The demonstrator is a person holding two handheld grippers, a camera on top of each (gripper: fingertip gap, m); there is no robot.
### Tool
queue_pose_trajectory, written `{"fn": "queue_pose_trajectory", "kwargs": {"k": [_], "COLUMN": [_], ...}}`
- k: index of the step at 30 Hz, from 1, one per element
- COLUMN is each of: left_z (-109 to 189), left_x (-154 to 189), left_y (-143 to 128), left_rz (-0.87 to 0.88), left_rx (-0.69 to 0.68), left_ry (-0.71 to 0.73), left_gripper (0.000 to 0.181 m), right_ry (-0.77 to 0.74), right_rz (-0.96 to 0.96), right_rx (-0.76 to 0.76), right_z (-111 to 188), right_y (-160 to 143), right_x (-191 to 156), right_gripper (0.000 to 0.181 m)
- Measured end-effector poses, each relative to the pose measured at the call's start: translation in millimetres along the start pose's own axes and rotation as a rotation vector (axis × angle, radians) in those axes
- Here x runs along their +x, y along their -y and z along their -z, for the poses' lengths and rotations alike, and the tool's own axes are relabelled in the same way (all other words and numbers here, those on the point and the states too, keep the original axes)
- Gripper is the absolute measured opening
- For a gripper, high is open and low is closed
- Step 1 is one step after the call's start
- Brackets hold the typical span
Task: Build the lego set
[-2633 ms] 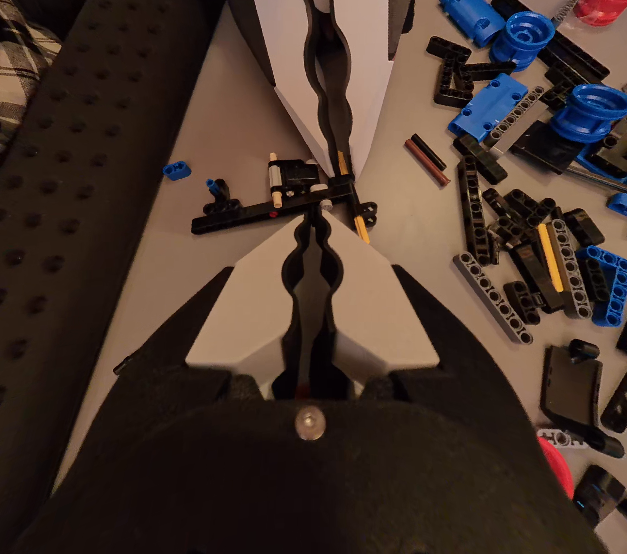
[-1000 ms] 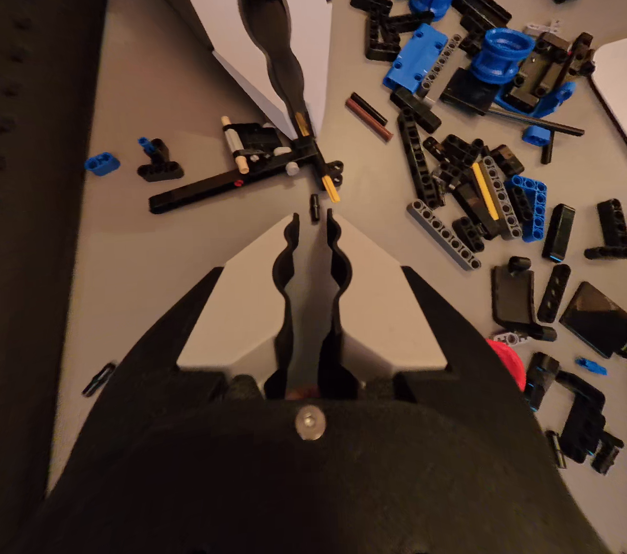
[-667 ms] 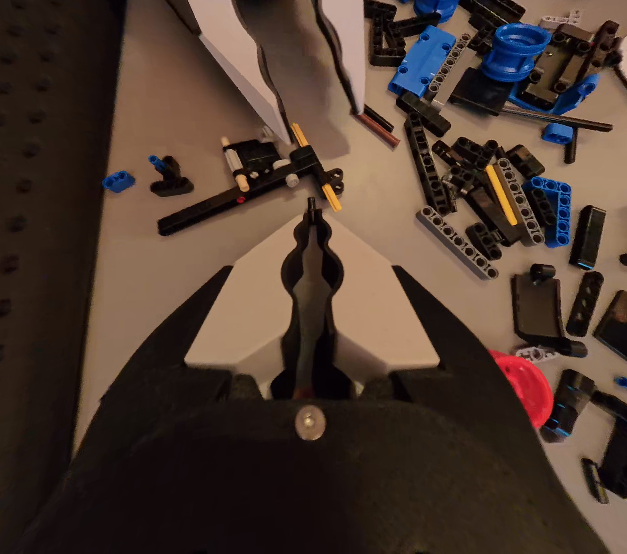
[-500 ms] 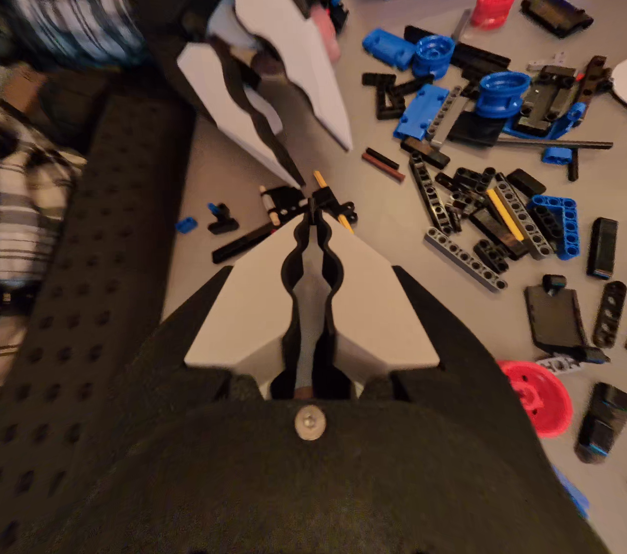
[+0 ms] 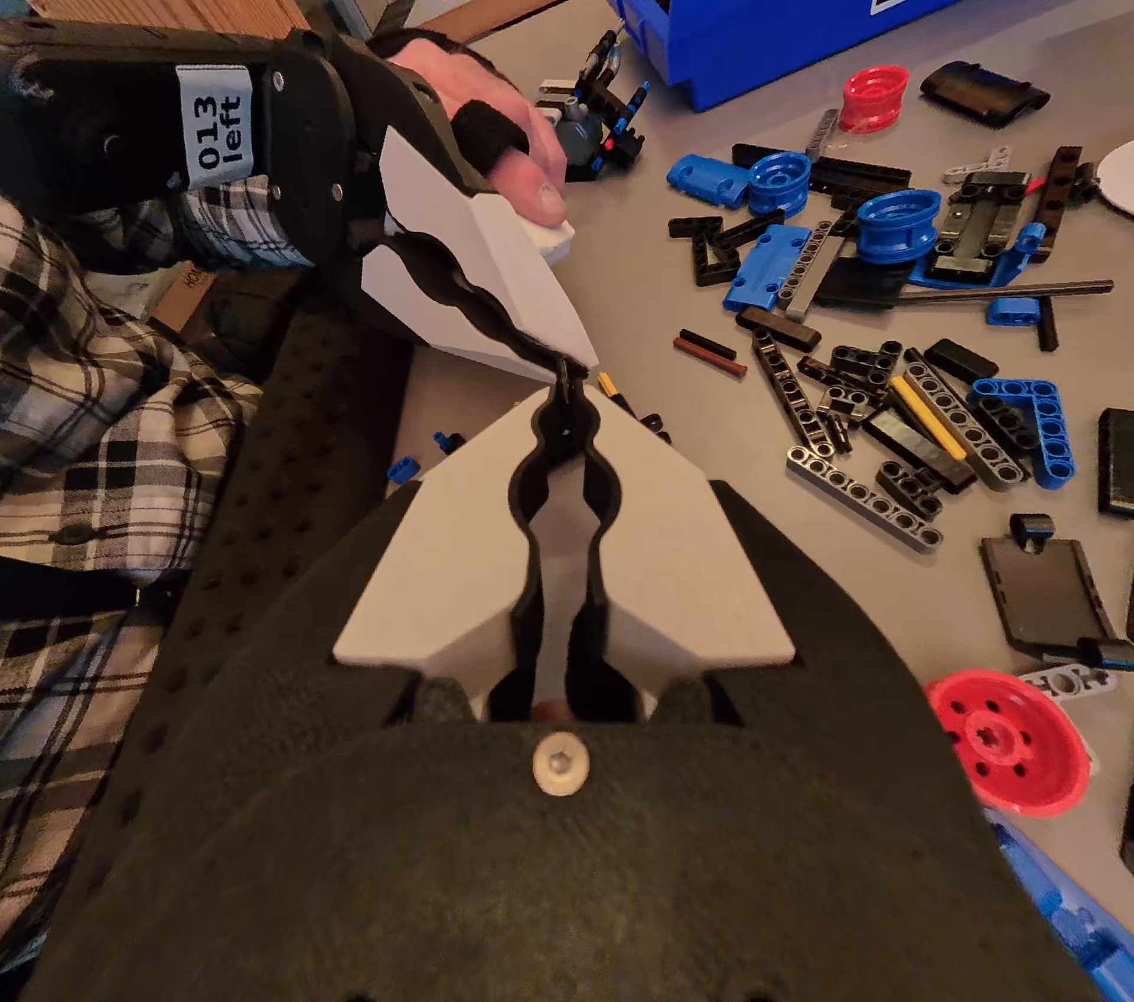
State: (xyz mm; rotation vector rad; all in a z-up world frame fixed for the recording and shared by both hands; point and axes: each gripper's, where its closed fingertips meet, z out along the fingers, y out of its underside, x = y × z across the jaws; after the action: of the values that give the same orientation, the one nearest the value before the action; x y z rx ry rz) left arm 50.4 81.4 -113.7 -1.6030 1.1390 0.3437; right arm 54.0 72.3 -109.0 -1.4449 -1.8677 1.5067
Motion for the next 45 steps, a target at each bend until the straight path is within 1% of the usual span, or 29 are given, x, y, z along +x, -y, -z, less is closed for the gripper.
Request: {"fn": "queue_pose_trajectory", "kwargs": {"k": [3,5,6,9,12,17,23,27,29,30,32,34,35,37,38,40,41,43,45], "left_z": [0.1,0.6,1.0,0.3,0.9,2.8,3.7,2.5,0.4,-0.6,-1.4,2.8,5.0,6.5,6.0,5.5,4.0,5.4,3.6], "left_x": [-5.5,-11.2,-11.3,-5.3,-6.5,-17.1,-20.6,-19.0,-16.6,-13.7,5.4,22.4,28.8,37.8,40.7,52.5,55.2,66.9,65.8], "left_y": [1.3,2.3,3.6,5.3,4.7,10.1,13.5,14.2,10.2,4.8,-11.9,-27.6,-32.5,-33.9,-32.3,-36.4,-37.4,-36.5,-35.9], "left_rz": [0.031,-0.008,-0.035,-0.119,-0.118,-0.068,-0.044,-0.018,0.069,0.134,0.273,0.368,0.393,0.452,0.480,0.471,0.472,0.511,0.507], "left_rx": [0.008,0.002,0.002,-0.003,-0.013,-0.001,0.009,0.012,-0.001,-0.028,-0.127,-0.223,-0.252,-0.267,-0.268,-0.318,-0.329,-0.352,-0.355], "left_ry": [0.027,0.076,0.085,0.084,0.086,0.140,0.160,0.145,0.101,0.060,-0.102,-0.228,-0.277,-0.360,-0.393,-0.466,-0.480,-0.559,-0.557], "left_gripper": [0.002,0.016,0.018,0.004,0.003,0.002,0.002,0.002,0.005,0.018,0.035,0.047,0.050,0.052,0.056,0.059,0.061,0.064,0.058], "right_ry": [0.007,0.011,0.007,0.008,0.008,0.017,0.038,0.039,0.029,0.023,-0.042,-0.036,-0.038,-0.053,-0.054,-0.064,-0.062,-0.063,-0.054], "right_rz": [-0.014,-0.016,-0.012,-0.015,-0.024,-0.065,-0.068,-0.049,-0.034,-0.033,0.013,0.017,0.026,0.050,0.051,0.057,0.054,0.051,0.044], "right_rx": [0.025,0.025,0.017,0.019,0.031,0.118,0.147,0.150,0.129,0.119,0.037,-0.002,-0.021,-0.060,-0.072,-0.092,-0.090,-0.097,-0.106], "right_z": [1.6,2.4,1.9,1.6,2.3,7.7,8.7,9.9,9.6,9.6,6.5,2.4,0.7,-2.3,-3.4,-4.2,-3.8,-2.8,-3.3], "right_y": [3.6,4.0,3.0,4.3,5.6,18.6,22.8,22.9,19.7,18.1,3.8,-4.8,-7.6,-14.0,-16.6,-21.1,-21.0,-23.0,-25.8], "right_x": [0.6,0.3,0.2,-1.0,-0.7,1.7,-1.8,-3.1,-1.6,-0.5,8.5,7.8,7.7,9.1,9.2,11.1,11.3,12.6,12.5], "right_gripper": [0.002,0.002,0.002,0.002,0.002,0.006,0.004,0.003,0.003,0.003,0.003,0.003,0.003,0.003,0.003,0.003,0.003,0.003,0.003]}}
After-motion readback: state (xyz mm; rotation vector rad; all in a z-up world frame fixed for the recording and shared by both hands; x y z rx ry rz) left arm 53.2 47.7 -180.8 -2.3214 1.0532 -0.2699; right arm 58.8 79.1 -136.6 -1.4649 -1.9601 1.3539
